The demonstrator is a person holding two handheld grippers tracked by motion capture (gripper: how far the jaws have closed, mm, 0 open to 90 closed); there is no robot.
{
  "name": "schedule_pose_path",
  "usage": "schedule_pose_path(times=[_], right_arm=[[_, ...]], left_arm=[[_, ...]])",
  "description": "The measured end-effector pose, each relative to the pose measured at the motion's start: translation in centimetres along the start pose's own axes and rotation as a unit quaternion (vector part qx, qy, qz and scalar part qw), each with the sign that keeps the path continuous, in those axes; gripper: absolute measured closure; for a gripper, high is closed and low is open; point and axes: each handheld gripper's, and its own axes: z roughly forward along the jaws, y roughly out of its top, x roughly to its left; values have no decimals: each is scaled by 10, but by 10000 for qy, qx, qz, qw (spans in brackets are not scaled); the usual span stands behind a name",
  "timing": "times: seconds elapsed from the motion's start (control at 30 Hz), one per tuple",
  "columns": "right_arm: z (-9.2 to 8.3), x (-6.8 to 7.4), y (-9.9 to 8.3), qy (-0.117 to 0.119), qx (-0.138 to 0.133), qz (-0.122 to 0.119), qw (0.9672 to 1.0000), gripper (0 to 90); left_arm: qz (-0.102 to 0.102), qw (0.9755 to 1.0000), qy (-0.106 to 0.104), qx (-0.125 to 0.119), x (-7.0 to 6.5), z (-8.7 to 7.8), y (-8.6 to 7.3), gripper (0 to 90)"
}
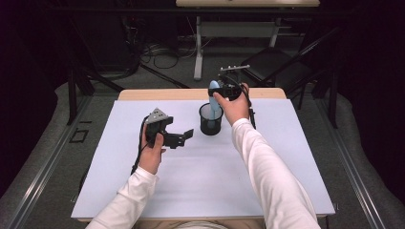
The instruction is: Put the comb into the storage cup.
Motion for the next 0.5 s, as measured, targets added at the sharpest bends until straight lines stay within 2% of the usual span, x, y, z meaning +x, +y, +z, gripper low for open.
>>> schedule_pose_path(times=[0.23, 0.37, 0.5], right_arm=[[0, 2, 0, -24, 19, -39, 10000, 294], [0, 3, -1, -75, 83, -115, 9999, 197], [1, 5, -1, -98, 160, -115, 9998, 144]], left_arm=[[-9, 10000, 3, 0, 0, 0, 0, 5], [-1, 10000, 5, -1, 0, 0, 0, 5], [-4, 10000, 3, -4, 0, 0, 0, 5]])
